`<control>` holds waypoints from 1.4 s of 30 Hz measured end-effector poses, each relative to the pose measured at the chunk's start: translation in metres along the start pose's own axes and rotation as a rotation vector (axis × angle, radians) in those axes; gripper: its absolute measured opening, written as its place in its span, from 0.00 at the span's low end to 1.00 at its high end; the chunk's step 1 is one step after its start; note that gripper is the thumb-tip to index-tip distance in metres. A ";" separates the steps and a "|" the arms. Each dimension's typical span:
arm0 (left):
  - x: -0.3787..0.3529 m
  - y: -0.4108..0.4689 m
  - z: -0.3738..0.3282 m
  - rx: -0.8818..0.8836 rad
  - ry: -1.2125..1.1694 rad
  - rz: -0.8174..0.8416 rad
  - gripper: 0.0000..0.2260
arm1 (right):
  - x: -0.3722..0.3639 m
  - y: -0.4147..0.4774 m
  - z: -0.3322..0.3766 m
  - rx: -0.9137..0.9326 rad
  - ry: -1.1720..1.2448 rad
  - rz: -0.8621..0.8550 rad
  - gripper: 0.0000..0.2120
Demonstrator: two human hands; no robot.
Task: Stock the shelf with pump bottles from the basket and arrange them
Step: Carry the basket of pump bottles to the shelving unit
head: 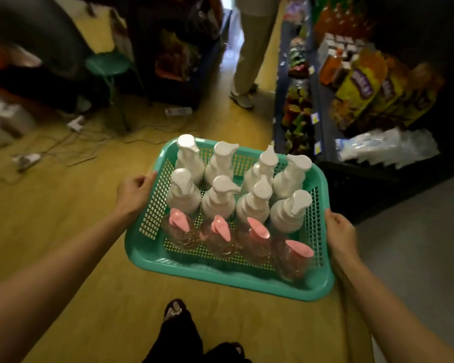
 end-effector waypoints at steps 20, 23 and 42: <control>0.326 0.052 0.223 0.543 -0.063 -0.843 0.21 | -0.484 -0.142 0.291 0.459 -0.151 0.883 0.15; 0.346 0.033 0.246 0.633 -0.162 -0.990 0.20 | -0.546 -0.183 0.323 0.532 -0.214 1.030 0.14; 0.410 -0.111 0.339 1.128 -0.179 -1.737 0.21 | -0.789 -0.544 0.379 1.017 -0.520 1.657 0.13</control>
Point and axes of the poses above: each hand's wrist, its own y-axis towards the middle knuckle, its own x-axis out of the back of the hand, z = x × y, the point moved 8 cm from there along y, towards the middle knuckle, and after that the axes turned 9 degrees about -z, right-handed, at the moved point
